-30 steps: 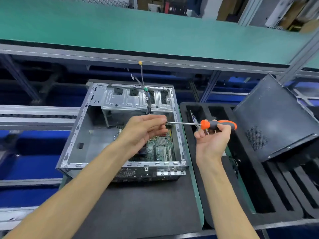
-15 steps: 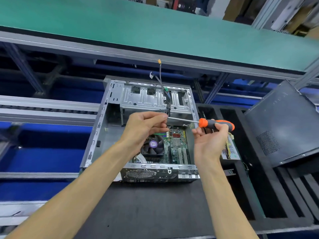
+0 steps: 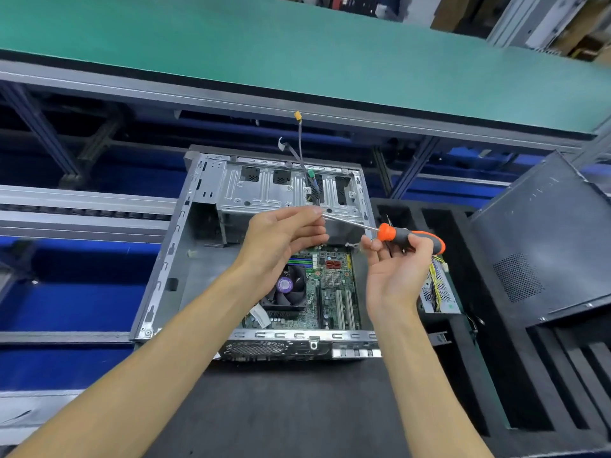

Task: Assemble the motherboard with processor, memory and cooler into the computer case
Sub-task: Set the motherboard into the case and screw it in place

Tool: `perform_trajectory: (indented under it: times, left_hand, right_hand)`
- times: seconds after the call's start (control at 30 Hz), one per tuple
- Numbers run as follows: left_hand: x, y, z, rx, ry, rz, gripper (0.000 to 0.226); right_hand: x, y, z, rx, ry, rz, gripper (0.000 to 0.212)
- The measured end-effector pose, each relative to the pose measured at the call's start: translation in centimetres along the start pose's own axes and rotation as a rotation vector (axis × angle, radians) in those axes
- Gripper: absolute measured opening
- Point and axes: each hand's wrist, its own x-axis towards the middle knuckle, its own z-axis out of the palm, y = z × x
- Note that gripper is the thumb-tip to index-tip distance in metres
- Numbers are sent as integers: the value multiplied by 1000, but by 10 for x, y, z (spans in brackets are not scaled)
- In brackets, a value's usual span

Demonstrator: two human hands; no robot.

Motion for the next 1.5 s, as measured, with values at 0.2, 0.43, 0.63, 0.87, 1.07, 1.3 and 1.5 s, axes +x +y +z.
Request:
perform_trajectory:
  times: [0.2,0.43,0.63,0.87,1.07,1.3,1.5]
  left_hand:
    - [19,-8,0,272,-85,-31,30]
    - [48,-44,-39,1413,-40,228,10]
    - [52,-70,-60,1695,-284,48,46]
    - [49,-70,-63,1631,-293,35,36]
    - [48,-69,-63,1611,-300,29,30]
    - [48,-68,-63,1612,-307,37,33]
    - [47,-68,-63,1608,-308,48,35]
  right_hand:
    - [23,-23,-3,-126,-23,-103,18]
    - [46,-39,-6,-654,-236,-329,17]
    - [47,-11,-8,-1298,-528,-548,15]
    - [54,13,-15,-1541,-538,-457,22]
    - [58,17,-19,-1600,-555,-386,18]
    - [59,21,-19,-1621,-559,-360,20]
    - [60,23,-18,-1640,-559,-359,21]
